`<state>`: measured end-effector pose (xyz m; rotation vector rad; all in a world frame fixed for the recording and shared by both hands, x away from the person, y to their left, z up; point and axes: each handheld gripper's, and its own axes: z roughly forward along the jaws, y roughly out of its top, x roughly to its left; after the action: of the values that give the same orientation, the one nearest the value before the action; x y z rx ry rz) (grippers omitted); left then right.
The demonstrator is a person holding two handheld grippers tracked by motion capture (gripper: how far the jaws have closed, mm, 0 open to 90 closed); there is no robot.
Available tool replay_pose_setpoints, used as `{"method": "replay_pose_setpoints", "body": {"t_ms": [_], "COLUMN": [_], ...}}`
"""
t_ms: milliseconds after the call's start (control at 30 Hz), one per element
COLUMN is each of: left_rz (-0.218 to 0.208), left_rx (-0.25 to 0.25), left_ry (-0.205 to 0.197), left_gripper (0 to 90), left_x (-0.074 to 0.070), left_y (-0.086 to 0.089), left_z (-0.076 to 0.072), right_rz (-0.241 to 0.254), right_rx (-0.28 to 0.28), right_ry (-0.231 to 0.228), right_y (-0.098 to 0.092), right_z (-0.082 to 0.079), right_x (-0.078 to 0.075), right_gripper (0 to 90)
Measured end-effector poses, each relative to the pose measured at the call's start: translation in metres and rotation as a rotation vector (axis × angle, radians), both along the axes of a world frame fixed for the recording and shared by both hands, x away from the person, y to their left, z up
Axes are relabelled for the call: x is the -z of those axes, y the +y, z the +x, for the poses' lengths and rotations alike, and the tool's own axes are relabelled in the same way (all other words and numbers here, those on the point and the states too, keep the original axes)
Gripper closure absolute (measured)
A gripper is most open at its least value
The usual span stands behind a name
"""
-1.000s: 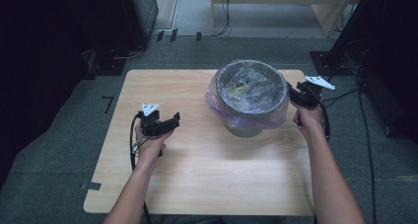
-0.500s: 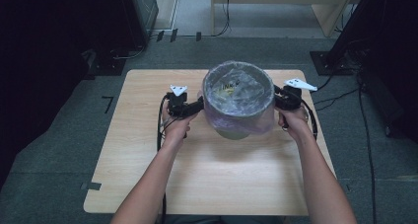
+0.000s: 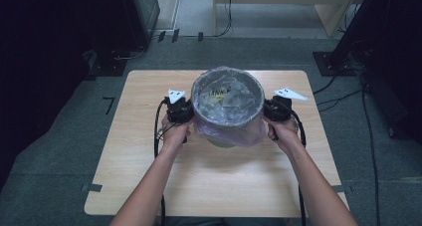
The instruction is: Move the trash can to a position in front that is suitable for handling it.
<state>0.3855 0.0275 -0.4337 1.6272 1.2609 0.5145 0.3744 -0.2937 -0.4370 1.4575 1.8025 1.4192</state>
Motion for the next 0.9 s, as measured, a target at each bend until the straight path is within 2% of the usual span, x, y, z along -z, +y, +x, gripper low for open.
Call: {"method": "replay_pose_setpoints", "body": {"t_ms": [100, 133, 200, 233, 267, 333, 433, 467, 500, 600, 633, 667, 800, 900], "left_rz": [0.004, 0.008, 0.010, 0.016, 0.016, 0.022, 0.021, 0.020, 0.024, 0.024, 0.024, 0.021, 0.020, 0.013], "left_rx": [0.011, 0.018, 0.016, 0.016, 0.016, 0.021, 0.025, 0.026, 0.029, 0.032, 0.032, 0.031, 0.043, 0.045], "left_ry": [0.001, 0.002, -0.001, -0.003, -0.003, -0.003, -0.005, -0.006, -0.006, -0.001, -0.001, -0.001, -0.010, -0.010], "left_gripper": [83.9, 85.0, 87.0, 87.6, 88.0, 88.2, 89.5, 89.5, 90.0, 89.9, 89.9, 89.9, 88.8, 87.7], "left_x": [-0.001, -0.001, -0.001, -0.001, -0.001, -0.002, -0.002, -0.002, -0.002, -0.002, -0.002, -0.002, 0.001, 0.002], "left_y": [0.004, 0.006, 0.007, 0.008, 0.008, 0.011, 0.013, 0.013, 0.014, 0.017, 0.017, 0.018, 0.026, 0.029], "left_z": [-0.008, -0.017, -0.022, -0.032, -0.032, -0.045, -0.054, -0.059, -0.068, -0.083, -0.083, -0.088, -0.109, -0.116], "right_rz": [0.003, -0.001, -0.004, -0.016, -0.016, -0.029, -0.041, -0.041, -0.037, -0.039, -0.041, -0.041, -0.080, -0.077], "right_rx": [-0.024, -0.028, -0.029, -0.020, -0.020, -0.013, -0.022, -0.022, -0.020, -0.020, -0.020, -0.020, -0.025, -0.029], "right_ry": [0.012, 0.013, 0.014, 0.013, 0.013, 0.017, 0.007, 0.007, 0.007, 0.011, 0.012, 0.012, 0.000, 0.001], "right_y": [0.003, 0.005, 0.007, 0.011, 0.011, 0.015, 0.018, 0.018, 0.020, 0.022, 0.023, 0.023, 0.030, 0.031], "right_z": [-0.012, -0.016, -0.021, -0.030, -0.030, -0.043, -0.058, -0.058, -0.068, -0.082, -0.088, -0.088, -0.111, -0.120], "right_x": [0.000, 0.000, 0.000, -0.001, -0.001, -0.002, -0.001, -0.001, 0.000, 0.002, 0.002, 0.002, 0.004, 0.004], "right_gripper": [88.1, 89.2, 89.9, 90.0, 90.0, 90.0, 90.0, 90.0, 90.0, 90.0, 90.0, 90.0, 89.9, 89.6]}}
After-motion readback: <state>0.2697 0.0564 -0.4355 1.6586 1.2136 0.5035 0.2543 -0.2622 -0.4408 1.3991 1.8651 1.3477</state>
